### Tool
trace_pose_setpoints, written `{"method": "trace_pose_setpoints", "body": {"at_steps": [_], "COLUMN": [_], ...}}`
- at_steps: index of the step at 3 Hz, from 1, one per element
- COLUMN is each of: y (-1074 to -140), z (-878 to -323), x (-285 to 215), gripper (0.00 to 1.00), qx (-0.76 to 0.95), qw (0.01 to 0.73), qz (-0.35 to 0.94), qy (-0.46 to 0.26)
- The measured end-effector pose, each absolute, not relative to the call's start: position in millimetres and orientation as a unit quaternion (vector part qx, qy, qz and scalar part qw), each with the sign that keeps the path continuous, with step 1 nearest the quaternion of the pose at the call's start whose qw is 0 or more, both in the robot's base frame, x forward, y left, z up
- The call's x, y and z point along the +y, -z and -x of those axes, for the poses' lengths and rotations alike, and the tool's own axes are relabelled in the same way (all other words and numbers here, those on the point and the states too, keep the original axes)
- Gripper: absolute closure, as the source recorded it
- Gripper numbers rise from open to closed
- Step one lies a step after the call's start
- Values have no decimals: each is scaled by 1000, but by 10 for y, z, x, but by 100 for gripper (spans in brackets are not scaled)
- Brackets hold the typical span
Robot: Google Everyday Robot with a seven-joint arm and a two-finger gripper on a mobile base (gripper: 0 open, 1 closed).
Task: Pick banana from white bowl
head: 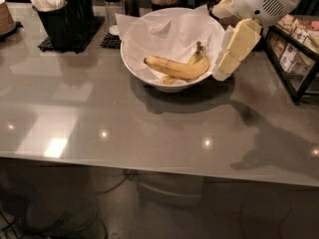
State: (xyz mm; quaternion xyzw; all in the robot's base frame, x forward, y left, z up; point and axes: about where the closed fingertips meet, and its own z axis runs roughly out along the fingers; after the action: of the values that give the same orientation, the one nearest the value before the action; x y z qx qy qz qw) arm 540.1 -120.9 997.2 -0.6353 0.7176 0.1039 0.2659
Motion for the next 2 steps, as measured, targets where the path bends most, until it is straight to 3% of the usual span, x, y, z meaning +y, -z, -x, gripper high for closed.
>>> {"method": "trace_pose_setpoints", "body": {"at_steps": [2], "y": [-9972], "z": [-5486], "x": [-1109], "gripper": [0], "qx": [706], "qw": [290], "qz": [634], "qy": [-122]}}
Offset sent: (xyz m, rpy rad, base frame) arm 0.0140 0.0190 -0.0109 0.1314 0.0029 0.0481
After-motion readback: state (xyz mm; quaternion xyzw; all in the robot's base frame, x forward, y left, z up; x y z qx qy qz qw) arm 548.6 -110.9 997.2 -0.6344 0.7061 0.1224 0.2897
